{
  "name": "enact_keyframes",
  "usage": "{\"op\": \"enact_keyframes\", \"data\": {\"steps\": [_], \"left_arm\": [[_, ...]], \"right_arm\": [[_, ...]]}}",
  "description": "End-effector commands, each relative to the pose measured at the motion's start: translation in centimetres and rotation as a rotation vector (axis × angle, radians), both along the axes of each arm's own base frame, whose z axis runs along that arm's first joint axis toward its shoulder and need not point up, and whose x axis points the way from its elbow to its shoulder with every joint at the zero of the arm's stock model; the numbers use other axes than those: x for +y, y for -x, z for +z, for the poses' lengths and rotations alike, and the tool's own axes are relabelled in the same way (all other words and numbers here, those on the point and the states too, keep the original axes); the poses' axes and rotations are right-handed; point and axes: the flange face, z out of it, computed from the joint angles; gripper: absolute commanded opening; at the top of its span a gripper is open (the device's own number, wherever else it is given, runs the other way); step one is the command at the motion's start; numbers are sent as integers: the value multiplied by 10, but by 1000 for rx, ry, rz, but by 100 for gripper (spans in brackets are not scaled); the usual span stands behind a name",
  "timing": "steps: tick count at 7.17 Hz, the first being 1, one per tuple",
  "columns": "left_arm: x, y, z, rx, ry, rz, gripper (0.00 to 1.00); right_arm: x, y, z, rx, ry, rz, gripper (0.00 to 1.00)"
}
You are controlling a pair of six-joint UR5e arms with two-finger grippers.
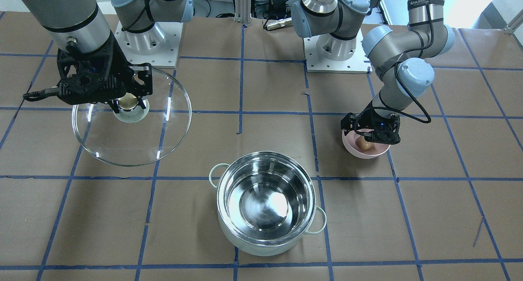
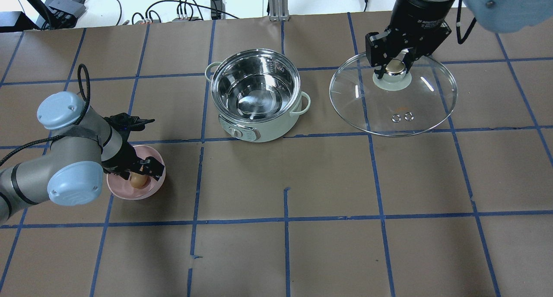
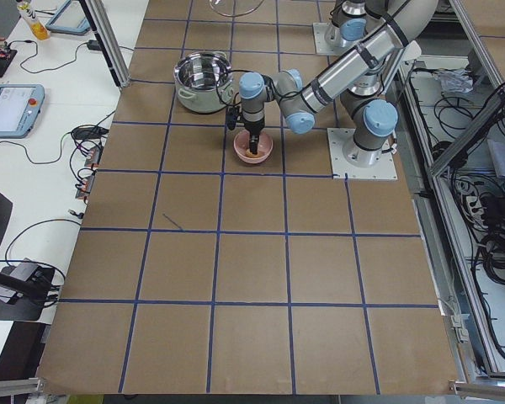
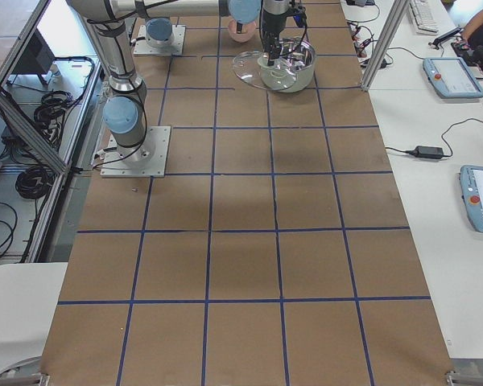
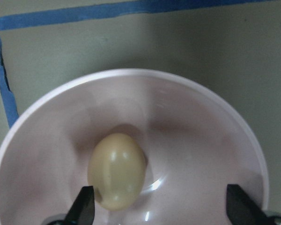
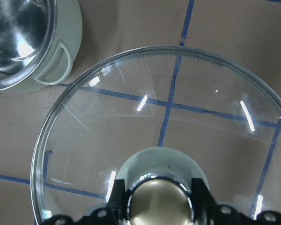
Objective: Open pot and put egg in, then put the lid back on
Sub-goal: 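Set the glass lid down beside the pot while the left gripper lowers into the bowl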
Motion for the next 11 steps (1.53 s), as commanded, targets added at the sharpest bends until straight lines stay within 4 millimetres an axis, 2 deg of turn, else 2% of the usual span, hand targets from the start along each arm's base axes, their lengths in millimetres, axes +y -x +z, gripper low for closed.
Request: {"op": "enact_keyframes", "data": {"steps": [1,2,4,9,11], "left_arm": [[-7,-3,4,-14,37,-7,99],[-13,-7,4,-35,39,-14,99],[-22,-12,-13,-41,51,-13,99],[-18,-11,-21,-35,31,-7,100],[-16,-9,-15,-42,38,-12,100]], "right_arm": [[0,3,-2,-4,15,-35,17],[-2,0,-4,-32,33,-40,18],[-2,0,-6,-51,32,-26,18],[-1,0,-7,-53,26,-19,18],[0,0,-7,-53,23,-19,19]]}}
